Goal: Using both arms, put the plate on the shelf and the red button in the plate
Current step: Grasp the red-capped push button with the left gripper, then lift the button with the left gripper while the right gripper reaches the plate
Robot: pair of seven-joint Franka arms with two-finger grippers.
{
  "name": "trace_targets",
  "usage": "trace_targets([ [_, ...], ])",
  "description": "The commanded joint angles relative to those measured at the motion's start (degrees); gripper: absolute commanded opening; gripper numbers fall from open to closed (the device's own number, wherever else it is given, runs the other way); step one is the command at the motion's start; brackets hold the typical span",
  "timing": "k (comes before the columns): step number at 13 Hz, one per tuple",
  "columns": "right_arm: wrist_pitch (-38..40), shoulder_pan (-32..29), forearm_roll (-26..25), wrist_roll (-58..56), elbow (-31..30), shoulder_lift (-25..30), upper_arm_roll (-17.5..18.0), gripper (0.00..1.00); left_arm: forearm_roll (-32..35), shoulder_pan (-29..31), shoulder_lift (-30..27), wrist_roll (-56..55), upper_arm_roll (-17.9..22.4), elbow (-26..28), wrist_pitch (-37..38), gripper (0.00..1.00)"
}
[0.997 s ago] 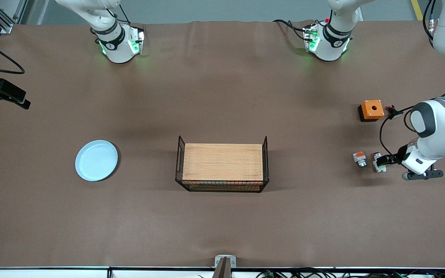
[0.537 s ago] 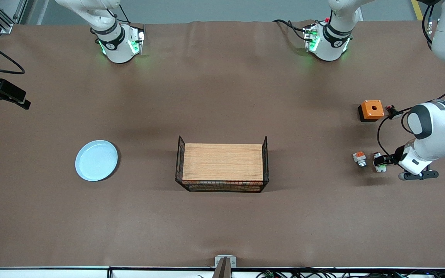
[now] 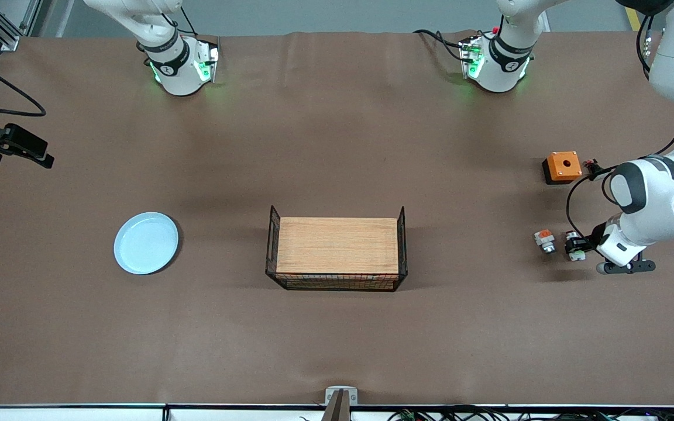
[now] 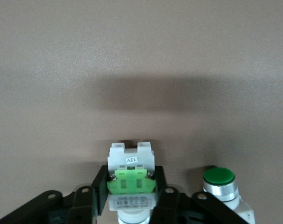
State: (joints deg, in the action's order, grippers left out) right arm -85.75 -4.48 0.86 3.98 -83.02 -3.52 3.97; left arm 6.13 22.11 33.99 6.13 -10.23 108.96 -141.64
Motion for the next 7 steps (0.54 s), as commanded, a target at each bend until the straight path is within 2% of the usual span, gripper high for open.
trace_targets([
  [1,0.76,0.27,-0.59,0.33,1.54,-1.23,-0.10,1.00,1.16,0.22,-2.68,0.64,-0.49,0.03,1.80,0.00],
  [3,0.75,0.44,-0.60,0.41,1.02,-1.58,-0.10,1.00,0.55,0.22,-7.15,0.55,-2.94,-0.67,9.42,0.00],
  [7,-0.12,0.09,-0.68,0.50,-0.21,-3.42,-0.10,1.00,0.46,0.13,-13.58,0.54,-5.85,-2.69,17.61,0.00],
])
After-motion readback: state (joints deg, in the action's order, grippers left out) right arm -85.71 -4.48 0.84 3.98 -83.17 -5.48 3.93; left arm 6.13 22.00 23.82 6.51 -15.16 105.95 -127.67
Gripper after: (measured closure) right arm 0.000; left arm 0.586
